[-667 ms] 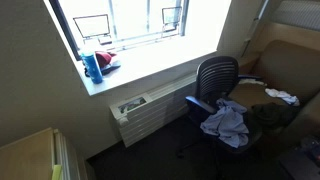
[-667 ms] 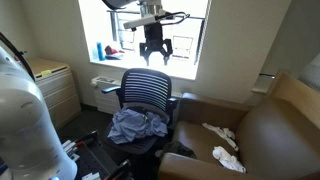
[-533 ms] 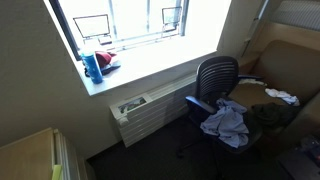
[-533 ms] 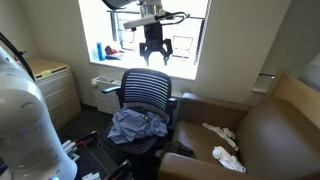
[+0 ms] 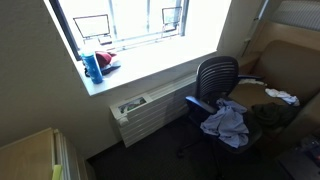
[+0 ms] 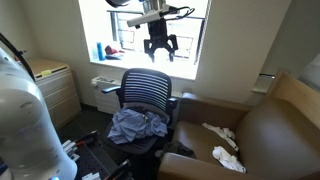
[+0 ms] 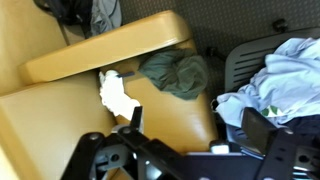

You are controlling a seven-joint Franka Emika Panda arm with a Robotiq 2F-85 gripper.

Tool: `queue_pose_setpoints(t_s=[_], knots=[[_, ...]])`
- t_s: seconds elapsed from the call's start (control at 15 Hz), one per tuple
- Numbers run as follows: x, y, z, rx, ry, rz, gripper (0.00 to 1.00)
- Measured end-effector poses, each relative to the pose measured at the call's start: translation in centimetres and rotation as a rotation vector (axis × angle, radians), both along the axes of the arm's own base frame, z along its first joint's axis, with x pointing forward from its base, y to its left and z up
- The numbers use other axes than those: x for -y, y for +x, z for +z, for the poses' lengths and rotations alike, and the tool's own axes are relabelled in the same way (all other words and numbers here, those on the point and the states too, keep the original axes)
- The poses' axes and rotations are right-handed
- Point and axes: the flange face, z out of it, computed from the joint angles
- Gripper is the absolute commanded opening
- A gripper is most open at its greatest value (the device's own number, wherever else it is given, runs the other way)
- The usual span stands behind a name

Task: Hang the blue shirt on the back of the chair

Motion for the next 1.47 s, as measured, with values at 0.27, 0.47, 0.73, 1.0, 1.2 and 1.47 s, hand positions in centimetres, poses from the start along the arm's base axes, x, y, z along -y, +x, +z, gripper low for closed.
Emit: queue_pose_setpoints(t_s=[0.27,0.47,0.73,1.0,1.2,1.47], knots=[[8.0,-1.8,-0.1,0.185,-0.063,-0.119,1.0],[12.7,-5.3,-4.0,0.136,-0.011,-0.273,1.0],[13.1,-6.5,-7.2,-0.029,0.169,-0.282,1.0],[12.2,-5.1,-6.3,-0.044,0.197,-0.312,1.0],[10.9,-4.6,-6.6,-0.053,0.125,-0.31,1.0],[0.5,-3.0,-11.4,-0.174,0.117,-0.108,1.0]])
